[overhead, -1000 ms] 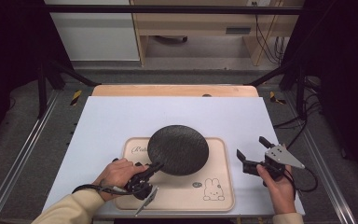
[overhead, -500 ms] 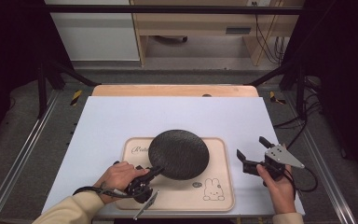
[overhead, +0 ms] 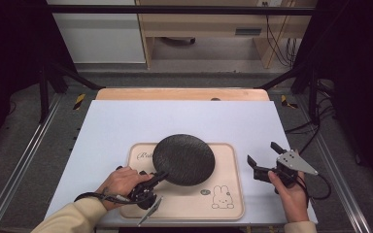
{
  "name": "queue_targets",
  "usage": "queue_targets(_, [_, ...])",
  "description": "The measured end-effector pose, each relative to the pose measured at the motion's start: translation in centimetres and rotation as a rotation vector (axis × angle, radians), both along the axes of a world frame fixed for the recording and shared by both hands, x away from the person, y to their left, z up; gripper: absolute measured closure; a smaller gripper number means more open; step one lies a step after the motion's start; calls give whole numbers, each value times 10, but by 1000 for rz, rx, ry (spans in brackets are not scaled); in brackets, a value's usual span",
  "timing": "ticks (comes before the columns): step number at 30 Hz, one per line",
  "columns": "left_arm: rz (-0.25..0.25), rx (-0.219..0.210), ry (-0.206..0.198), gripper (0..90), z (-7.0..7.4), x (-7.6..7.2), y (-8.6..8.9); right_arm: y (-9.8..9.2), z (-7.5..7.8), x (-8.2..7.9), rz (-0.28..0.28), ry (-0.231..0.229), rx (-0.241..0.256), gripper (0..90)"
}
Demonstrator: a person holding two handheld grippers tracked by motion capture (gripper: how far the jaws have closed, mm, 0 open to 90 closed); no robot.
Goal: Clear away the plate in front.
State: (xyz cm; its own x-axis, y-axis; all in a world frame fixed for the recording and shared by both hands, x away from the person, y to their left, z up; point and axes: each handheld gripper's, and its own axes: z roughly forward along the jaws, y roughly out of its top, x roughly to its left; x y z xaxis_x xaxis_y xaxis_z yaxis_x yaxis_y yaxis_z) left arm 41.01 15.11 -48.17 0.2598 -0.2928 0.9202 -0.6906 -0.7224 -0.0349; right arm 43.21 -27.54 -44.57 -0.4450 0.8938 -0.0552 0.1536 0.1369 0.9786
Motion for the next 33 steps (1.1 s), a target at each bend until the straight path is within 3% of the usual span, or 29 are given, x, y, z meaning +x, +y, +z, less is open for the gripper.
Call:
queue_targets(9, [-17, 27, -6, 833, -4, -1, 3, 0, -1, 1, 2, 1, -5, 33])
queue_targets(14, [-27, 50, 18, 854, -9, -2, 4, 0, -1, 1, 1, 2, -5, 34])
queue_targets(20, [-30, 40, 50, 861, -11, -1, 5, 0, 0, 0, 2, 3, -3, 34])
queue_targets(33, [-23, 56, 70, 842, -16, 1, 7, 1, -1, 1, 5, 3, -6, 34])
